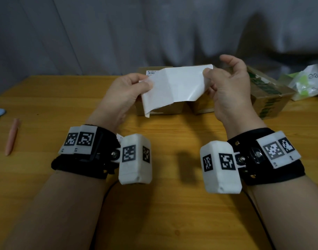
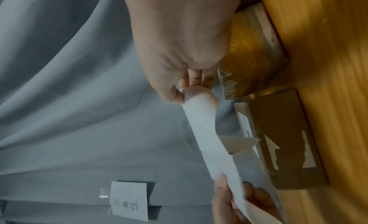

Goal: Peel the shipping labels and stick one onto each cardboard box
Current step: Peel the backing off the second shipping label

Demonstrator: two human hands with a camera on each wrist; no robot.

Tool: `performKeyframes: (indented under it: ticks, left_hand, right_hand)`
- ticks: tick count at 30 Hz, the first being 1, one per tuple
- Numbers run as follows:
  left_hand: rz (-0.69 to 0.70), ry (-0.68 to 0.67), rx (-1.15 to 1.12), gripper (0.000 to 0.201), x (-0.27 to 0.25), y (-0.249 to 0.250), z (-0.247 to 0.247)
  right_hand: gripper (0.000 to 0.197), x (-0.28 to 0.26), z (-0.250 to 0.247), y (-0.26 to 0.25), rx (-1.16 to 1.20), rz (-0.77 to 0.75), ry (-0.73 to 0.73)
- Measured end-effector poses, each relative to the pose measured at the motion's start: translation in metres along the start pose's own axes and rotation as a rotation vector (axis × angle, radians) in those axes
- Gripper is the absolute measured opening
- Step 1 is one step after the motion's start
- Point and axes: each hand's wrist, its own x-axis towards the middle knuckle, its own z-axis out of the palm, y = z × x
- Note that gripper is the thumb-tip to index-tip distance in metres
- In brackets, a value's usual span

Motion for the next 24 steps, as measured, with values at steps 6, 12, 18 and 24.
performKeyframes:
  ticks: [6,12,18,24]
  left_hand:
    - [-0.025,0.064,0.023,0.015,0.0,-0.005,0.001]
    - [-0.103,0.194,-0.008,0.02,0.009,-0.01,0.006]
    - [-0.139,0.262,0.0,0.034,0.013,-0.014,0.008]
    - [-0.134,0.321,-0.07,0.029,0.015,-0.014,0.007]
  right_hand:
    - [0.038,-0.011,0.011,0.003,-0.106,-0.077,-0.073]
    - [0.04,-0.012,0.012,0.006,-0.051,-0.002,-0.003]
    - [0.043,-0.01,0.013,0.006,0.014,0.067,0.078]
    - [0.042,-0.014,0.018,0.008,0.047,0.062,0.132]
